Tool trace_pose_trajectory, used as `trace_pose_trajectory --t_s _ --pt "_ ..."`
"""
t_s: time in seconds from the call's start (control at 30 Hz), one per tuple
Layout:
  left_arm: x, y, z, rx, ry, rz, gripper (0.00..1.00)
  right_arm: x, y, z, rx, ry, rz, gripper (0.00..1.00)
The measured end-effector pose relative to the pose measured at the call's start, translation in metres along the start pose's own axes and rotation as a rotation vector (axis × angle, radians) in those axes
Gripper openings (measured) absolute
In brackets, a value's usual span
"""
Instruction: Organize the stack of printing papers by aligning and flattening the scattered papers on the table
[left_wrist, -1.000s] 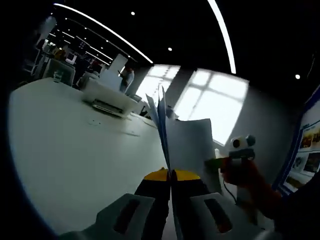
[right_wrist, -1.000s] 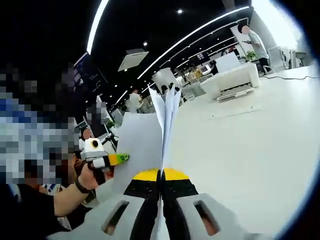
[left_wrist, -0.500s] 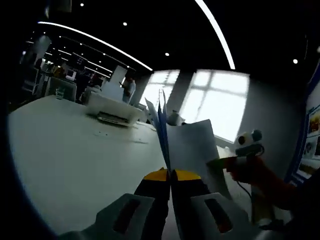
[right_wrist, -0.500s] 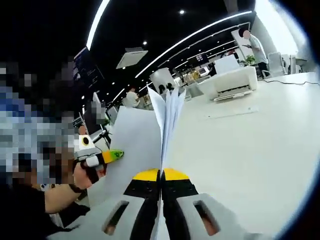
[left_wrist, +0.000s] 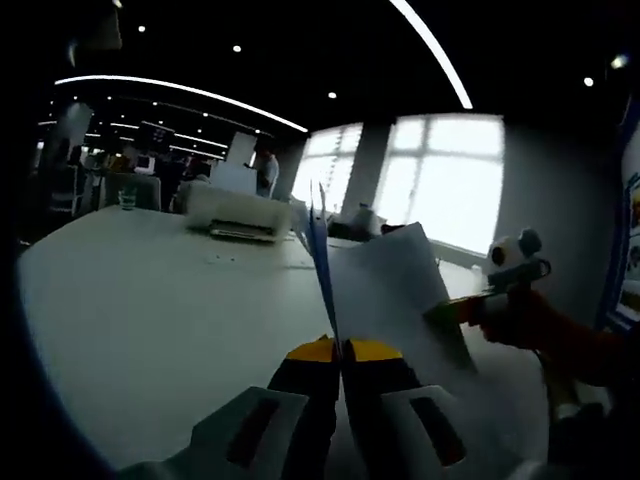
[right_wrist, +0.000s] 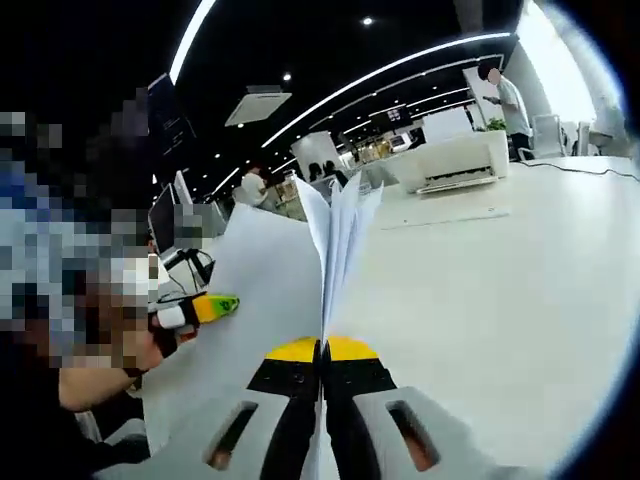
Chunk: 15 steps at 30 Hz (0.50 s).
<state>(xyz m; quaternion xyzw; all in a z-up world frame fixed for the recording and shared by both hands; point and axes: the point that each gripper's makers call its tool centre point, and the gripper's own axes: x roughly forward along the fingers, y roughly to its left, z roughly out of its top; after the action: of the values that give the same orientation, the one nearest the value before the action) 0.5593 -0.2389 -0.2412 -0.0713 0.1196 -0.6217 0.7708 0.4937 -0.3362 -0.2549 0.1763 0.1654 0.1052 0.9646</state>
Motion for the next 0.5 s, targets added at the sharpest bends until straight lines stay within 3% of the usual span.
trace_pose_trajectory --t_s 0.43,0.5 --pt "0.012 0.025 -0.022 0.105 0.051 0.082 0.12 0.009 -0.011 -0.020 -0.024 -0.001 -0.032 0.00" --pt "0.015 0.030 -0.026 0.184 0.078 0.108 0.13 0.009 -0.012 -0.022 -0.041 0.002 -0.044 0.00"
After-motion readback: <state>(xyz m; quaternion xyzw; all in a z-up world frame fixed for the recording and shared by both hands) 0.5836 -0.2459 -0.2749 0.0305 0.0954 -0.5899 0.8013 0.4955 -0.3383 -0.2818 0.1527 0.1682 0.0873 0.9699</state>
